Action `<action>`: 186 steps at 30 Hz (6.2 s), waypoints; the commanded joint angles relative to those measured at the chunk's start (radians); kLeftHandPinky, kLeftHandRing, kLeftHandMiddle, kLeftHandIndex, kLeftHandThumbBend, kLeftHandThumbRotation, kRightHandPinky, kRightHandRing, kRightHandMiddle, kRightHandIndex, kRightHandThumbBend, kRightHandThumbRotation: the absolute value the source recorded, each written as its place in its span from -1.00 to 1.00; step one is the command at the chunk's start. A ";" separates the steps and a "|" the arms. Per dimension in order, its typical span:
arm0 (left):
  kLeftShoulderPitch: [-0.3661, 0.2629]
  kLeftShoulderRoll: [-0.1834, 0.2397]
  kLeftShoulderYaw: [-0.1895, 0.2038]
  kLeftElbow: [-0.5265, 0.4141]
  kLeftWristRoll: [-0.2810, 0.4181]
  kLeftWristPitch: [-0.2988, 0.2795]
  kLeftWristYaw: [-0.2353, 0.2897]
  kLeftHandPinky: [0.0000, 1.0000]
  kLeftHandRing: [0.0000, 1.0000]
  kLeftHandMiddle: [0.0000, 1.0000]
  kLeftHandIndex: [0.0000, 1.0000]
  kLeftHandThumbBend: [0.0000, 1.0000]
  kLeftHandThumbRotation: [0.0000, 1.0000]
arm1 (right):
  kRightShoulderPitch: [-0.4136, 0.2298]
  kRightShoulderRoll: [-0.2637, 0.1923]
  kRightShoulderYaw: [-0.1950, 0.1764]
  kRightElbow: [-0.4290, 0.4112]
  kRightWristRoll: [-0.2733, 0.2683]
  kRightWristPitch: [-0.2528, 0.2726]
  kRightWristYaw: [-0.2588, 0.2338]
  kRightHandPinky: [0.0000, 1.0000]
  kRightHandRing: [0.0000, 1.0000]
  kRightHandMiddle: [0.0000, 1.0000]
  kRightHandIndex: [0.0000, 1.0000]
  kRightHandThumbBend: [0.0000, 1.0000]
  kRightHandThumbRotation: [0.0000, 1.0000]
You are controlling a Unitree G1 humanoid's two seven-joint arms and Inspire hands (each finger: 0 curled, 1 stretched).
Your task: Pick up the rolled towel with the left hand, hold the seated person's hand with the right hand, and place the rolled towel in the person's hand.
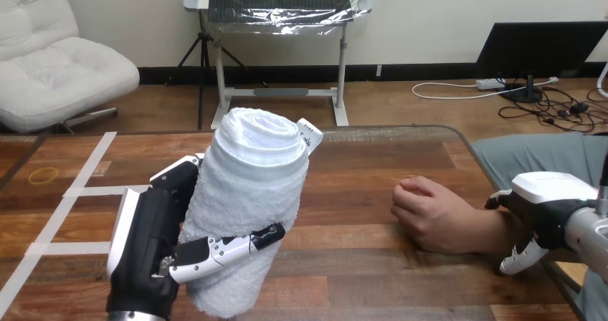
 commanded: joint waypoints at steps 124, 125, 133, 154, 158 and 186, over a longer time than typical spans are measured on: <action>-0.568 -0.025 -0.041 0.438 0.155 0.122 0.069 -0.20 -0.16 -0.13 0.05 0.20 -1.00 | -0.089 0.001 0.025 0.186 0.134 -0.124 -0.316 -0.54 -0.38 -0.19 -0.08 0.19 -1.00; -0.570 -0.027 -0.042 0.441 0.157 0.122 0.070 -0.20 -0.16 -0.13 0.05 0.20 -1.00 | -0.087 0.001 0.023 0.183 0.134 -0.123 -0.316 -0.54 -0.38 -0.19 -0.08 0.19 -1.00; -0.578 -0.034 -0.050 0.455 0.162 0.121 0.077 -0.21 -0.18 -0.13 0.04 0.20 -1.00 | -0.080 -0.004 0.021 0.160 0.129 -0.116 -0.313 -0.54 -0.39 -0.19 -0.07 0.20 -1.00; -0.590 -0.055 -0.074 0.453 0.173 0.152 0.076 -0.23 -0.19 -0.14 0.03 0.20 -0.98 | -0.065 -0.008 -0.009 0.092 0.147 -0.134 -0.332 -0.56 -0.42 -0.24 -0.11 0.26 -1.00; -0.595 -0.060 -0.079 0.454 0.172 0.153 0.075 -0.24 -0.19 -0.14 0.02 0.20 -0.98 | -0.067 -0.007 -0.015 0.077 0.153 -0.137 -0.332 -0.60 -0.45 -0.27 -0.14 0.26 -1.00; -0.621 -0.104 -0.116 0.457 0.184 0.163 0.086 -0.23 -0.19 -0.14 0.01 0.19 -1.00 | -0.122 -0.013 -0.004 -0.043 0.129 -0.089 -0.248 -0.58 -0.42 -0.23 -0.08 0.21 -1.00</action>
